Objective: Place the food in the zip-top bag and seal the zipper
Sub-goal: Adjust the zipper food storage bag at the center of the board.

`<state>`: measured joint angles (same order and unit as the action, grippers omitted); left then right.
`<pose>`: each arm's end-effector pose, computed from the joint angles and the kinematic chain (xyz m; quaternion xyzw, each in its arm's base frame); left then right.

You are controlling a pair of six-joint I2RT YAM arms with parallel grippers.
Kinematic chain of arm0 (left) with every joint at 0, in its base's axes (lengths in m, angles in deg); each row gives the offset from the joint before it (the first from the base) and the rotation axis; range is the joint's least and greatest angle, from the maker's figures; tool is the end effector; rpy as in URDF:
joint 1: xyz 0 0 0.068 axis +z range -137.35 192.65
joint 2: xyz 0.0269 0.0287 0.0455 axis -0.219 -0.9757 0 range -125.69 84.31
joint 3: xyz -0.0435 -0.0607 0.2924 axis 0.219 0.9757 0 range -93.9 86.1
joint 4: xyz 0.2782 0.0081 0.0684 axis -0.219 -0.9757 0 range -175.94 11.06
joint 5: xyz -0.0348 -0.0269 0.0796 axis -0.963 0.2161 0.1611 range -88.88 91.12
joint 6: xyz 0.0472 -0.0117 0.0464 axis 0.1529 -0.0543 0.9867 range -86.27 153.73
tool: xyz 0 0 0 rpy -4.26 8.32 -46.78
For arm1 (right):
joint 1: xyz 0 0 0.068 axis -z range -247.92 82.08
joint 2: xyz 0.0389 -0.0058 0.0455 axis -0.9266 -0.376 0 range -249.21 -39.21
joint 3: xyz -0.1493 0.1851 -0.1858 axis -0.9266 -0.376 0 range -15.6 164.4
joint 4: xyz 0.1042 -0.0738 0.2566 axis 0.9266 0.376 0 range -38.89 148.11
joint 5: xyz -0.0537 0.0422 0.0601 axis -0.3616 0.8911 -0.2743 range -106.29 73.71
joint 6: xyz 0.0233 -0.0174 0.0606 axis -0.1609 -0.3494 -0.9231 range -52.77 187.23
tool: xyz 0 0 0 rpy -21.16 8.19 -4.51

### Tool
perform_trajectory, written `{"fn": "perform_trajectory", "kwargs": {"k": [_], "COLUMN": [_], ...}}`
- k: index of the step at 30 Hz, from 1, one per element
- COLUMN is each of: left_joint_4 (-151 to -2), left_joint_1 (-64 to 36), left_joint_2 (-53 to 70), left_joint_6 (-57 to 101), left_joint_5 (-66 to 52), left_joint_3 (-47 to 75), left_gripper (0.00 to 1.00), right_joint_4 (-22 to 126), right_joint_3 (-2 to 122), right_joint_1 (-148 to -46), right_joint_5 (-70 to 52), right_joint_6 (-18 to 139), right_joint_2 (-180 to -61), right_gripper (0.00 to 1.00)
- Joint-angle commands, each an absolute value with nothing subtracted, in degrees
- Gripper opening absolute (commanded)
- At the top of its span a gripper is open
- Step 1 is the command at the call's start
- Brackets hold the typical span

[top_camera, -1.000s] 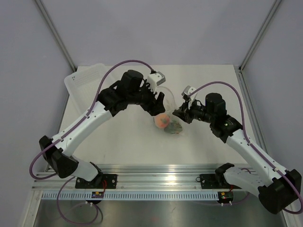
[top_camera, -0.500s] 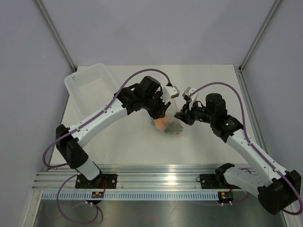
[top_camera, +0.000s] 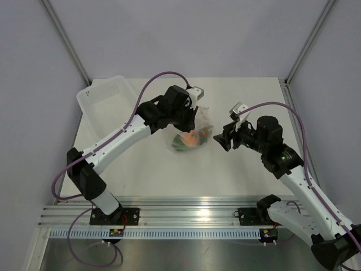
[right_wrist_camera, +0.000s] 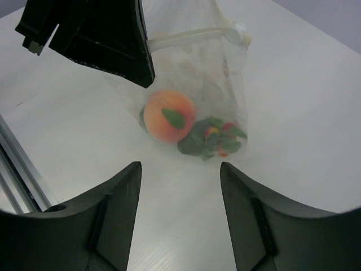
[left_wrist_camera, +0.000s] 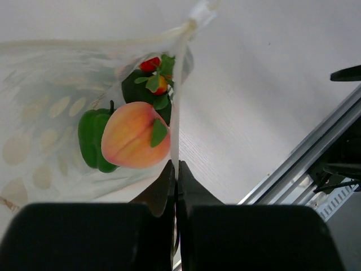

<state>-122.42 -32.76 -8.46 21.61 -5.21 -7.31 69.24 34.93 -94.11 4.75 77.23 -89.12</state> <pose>0.2756 -0.2879 0.3834 0.2833 0.8704 -0.2365 0.3258 0.1890 0.1145 0.3638 -0.3489 0.7202 0.2277 0.5548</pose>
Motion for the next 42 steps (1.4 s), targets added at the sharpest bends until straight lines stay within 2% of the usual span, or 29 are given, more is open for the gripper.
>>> {"fn": "perform_trajectory", "kwargs": {"k": [1,12,26,42], "left_joint_4": [-117.8,-115.2,-115.3,-116.4], "left_joint_1": [-32.8,-30.9,-30.5,-30.5], "left_joint_2": [-7.3,-4.0,-2.4,-2.3], "left_joint_6": [15.8,20.8,25.0,28.8], "left_joint_5": [-2.5,-10.1,-16.7,-22.4], "left_joint_3": [-8.0,-3.6,-2.7,-1.6], "left_gripper": [0.00,0.00,0.00,0.00], "right_joint_4": [67.5,59.0,49.0,47.0], "right_joint_3": [36.0,38.3,40.5,46.2], "right_joint_1": [-93.4,-85.1,-85.0,-82.9], "right_joint_5": [3.2,21.1,28.9,43.7], "right_joint_6": [76.3,75.0,76.4,75.2], "right_joint_2": [-88.1,-98.6,-107.9,-119.3], "right_gripper": [0.65,0.63,0.66,0.68]}}
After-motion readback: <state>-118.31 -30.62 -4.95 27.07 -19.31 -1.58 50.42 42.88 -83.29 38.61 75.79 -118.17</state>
